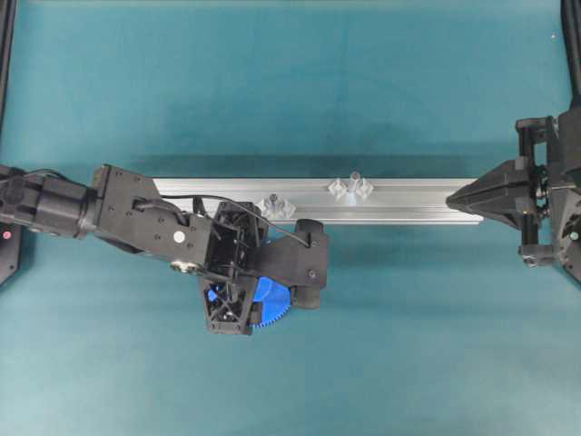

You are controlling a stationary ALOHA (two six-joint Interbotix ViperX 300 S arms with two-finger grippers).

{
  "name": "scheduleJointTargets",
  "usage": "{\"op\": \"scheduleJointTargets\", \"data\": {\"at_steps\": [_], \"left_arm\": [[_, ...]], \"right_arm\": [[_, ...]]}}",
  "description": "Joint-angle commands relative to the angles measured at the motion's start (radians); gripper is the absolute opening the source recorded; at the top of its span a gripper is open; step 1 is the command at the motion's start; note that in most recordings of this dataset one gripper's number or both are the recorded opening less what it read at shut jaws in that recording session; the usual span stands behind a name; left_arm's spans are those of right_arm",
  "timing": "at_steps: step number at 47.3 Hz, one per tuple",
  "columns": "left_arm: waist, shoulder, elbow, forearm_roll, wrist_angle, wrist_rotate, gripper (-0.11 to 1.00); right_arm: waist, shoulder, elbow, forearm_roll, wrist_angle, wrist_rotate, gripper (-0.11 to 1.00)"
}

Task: Find the location of the shaft and insert the large gear.

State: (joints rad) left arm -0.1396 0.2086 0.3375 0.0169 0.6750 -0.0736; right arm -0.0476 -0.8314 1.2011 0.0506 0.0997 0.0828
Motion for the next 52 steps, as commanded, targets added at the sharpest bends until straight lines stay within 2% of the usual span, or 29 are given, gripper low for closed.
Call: {"op": "scheduleJointTargets", "data": {"at_steps": [1,52], "left_arm": [[-0.003,-0.012,-0.009,0.003,-0.005,-0.002,0.93],[0.002,0.04,-0.009,0.003,-0.049,-0.005,0.93]], "right_arm": [[-0.002,0.003,-0.008,0.0,-0.009,0.009,0.03],[-0.002,-0.009,-0.006,0.0,-0.005,0.011,0.03]]}}
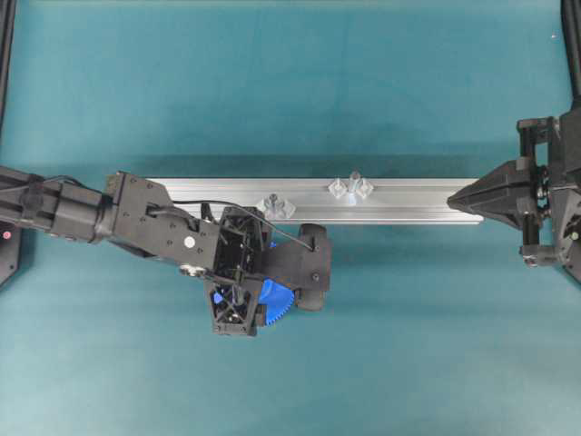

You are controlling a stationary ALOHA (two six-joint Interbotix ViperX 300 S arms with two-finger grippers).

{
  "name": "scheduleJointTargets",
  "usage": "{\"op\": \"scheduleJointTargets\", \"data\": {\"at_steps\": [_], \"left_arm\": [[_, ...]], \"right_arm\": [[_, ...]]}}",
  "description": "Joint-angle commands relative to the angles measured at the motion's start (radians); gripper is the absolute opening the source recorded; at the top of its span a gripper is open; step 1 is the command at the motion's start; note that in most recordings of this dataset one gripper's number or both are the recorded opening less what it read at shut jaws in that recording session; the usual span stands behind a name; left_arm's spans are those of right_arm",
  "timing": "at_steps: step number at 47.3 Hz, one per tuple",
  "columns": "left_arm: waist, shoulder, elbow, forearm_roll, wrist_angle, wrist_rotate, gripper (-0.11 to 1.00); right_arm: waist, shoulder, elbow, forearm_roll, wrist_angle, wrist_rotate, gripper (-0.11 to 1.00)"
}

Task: Find the location of the shaft and insert the large gear.

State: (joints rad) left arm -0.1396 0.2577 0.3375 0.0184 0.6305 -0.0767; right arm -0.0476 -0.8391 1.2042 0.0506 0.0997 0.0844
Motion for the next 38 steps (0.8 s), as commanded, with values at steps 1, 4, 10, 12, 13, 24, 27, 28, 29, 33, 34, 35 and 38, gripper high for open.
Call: {"op": "scheduleJointTargets", "data": {"at_steps": [1,4,10,12,13,24,27,28,29,33,34,35,38], "left_arm": [[0.002,-0.008,-0.009,0.002,-0.005,-0.002,0.93],[0.0,-0.006,-0.009,0.002,-0.003,-0.002,0.93],[0.002,-0.009,-0.006,0.002,0.002,0.0,0.93],[0.0,-0.014,-0.005,0.002,0.003,0.0,0.93],[0.002,-0.014,-0.003,0.002,0.005,0.0,0.93],[0.002,-0.028,-0.002,0.002,0.032,0.002,0.93],[0.002,-0.028,-0.002,0.002,0.034,0.002,0.93],[0.002,-0.026,-0.002,0.003,0.034,0.002,0.93],[0.002,-0.026,-0.002,0.002,0.034,0.002,0.93],[0.0,-0.026,-0.003,0.002,0.034,0.003,0.93],[0.002,-0.026,-0.003,0.002,0.034,0.003,0.93],[0.002,-0.028,-0.003,0.002,0.034,0.005,0.93],[0.002,-0.029,-0.008,0.002,0.035,0.009,0.93]], "right_arm": [[-0.002,-0.003,-0.009,0.0,-0.003,0.009,0.03],[-0.002,-0.008,-0.009,0.0,-0.002,0.009,0.03],[-0.002,-0.014,-0.009,0.0,-0.002,0.009,0.03],[-0.002,-0.015,-0.009,0.0,-0.002,0.009,0.03],[-0.002,-0.015,-0.009,0.0,-0.002,0.009,0.03],[-0.002,-0.015,-0.008,0.0,-0.002,0.009,0.03],[-0.002,-0.015,-0.008,0.0,-0.002,0.009,0.03],[-0.002,-0.015,-0.006,0.0,-0.002,0.009,0.03],[-0.002,-0.015,-0.006,0.0,-0.002,0.009,0.03],[-0.002,-0.015,-0.006,0.0,-0.002,0.009,0.03],[-0.002,-0.015,-0.006,0.0,-0.002,0.009,0.03],[-0.002,-0.015,-0.006,0.0,0.0,0.009,0.03],[-0.002,-0.015,-0.006,0.0,-0.002,0.009,0.03]]}}
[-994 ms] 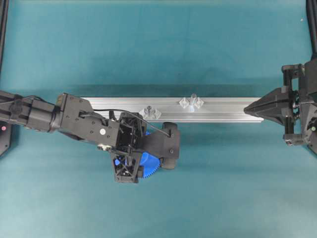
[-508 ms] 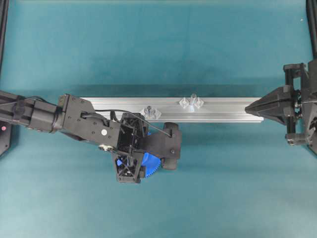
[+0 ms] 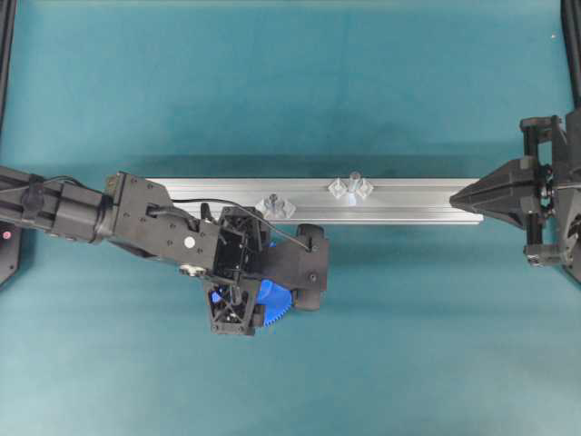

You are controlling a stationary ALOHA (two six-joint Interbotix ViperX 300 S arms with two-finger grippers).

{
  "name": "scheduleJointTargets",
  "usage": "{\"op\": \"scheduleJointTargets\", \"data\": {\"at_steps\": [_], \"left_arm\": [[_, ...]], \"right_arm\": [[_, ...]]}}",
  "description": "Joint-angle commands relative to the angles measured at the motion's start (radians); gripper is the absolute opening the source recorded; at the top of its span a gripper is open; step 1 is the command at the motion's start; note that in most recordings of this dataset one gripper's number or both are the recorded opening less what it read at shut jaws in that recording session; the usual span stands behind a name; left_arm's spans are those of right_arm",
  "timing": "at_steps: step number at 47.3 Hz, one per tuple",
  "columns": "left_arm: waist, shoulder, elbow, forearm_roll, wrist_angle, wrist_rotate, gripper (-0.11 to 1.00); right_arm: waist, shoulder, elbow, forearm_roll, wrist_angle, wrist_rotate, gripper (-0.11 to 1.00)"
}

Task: Find the location of the shaft and insert the large gear.

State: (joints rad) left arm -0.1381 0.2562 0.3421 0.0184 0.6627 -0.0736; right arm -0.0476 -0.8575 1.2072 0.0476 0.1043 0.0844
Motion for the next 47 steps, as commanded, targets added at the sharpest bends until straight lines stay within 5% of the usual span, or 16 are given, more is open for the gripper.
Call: {"op": "scheduleJointTargets", "data": {"at_steps": [1,47], "left_arm": [[0.0,-0.029,-0.012,0.002,0.003,0.008,0.93],[0.002,-0.028,-0.051,0.002,0.029,0.009,0.93]], "right_arm": [[-0.002,0.003,-0.009,0.003,-0.006,0.009,0.03],[-0.002,0.003,-0.005,0.003,-0.006,0.009,0.03]]}}
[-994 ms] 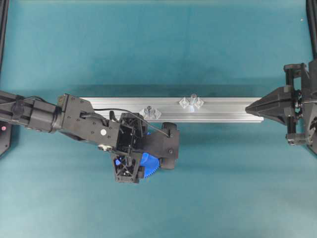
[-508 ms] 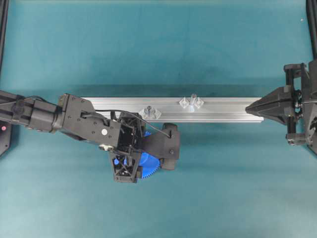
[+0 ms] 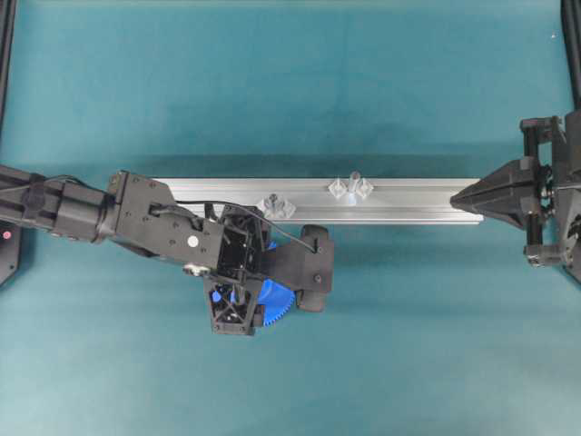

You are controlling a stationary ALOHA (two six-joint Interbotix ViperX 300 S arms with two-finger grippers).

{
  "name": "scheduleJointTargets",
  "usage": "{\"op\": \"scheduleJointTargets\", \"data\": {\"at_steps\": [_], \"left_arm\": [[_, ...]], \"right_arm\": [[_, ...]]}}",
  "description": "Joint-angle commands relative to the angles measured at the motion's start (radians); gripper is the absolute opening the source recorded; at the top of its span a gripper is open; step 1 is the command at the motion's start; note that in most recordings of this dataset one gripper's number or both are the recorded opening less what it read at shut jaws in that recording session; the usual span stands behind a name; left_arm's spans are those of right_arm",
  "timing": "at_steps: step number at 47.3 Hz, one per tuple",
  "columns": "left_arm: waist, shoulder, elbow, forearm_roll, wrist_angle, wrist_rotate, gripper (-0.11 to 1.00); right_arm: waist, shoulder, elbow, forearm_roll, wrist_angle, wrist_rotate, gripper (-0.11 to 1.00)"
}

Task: Find the location of the shaft and insert the large gear.

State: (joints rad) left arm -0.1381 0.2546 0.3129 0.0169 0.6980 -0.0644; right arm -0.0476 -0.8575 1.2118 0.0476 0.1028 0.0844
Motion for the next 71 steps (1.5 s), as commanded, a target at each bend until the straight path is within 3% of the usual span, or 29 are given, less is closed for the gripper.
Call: {"op": "scheduleJointTargets", "data": {"at_steps": [1,43,51,56,71], "left_arm": [[0.002,-0.026,-0.021,0.003,-0.006,0.0,0.93],[0.002,-0.002,0.015,0.003,-0.014,-0.011,0.92],[0.002,-0.002,0.012,0.003,-0.009,-0.008,0.86],[0.002,-0.003,0.012,0.003,0.0,-0.003,0.72],[0.002,-0.011,0.011,0.003,0.002,0.005,0.72]], "right_arm": [[-0.002,0.003,-0.009,0.003,-0.005,0.009,0.03],[-0.002,0.002,-0.009,0.003,-0.006,0.009,0.03],[-0.002,0.002,-0.009,0.003,-0.006,0.009,0.03],[-0.002,0.002,-0.009,0.003,-0.006,0.009,0.03],[-0.002,0.002,-0.009,0.003,-0.005,0.009,0.03]]}}
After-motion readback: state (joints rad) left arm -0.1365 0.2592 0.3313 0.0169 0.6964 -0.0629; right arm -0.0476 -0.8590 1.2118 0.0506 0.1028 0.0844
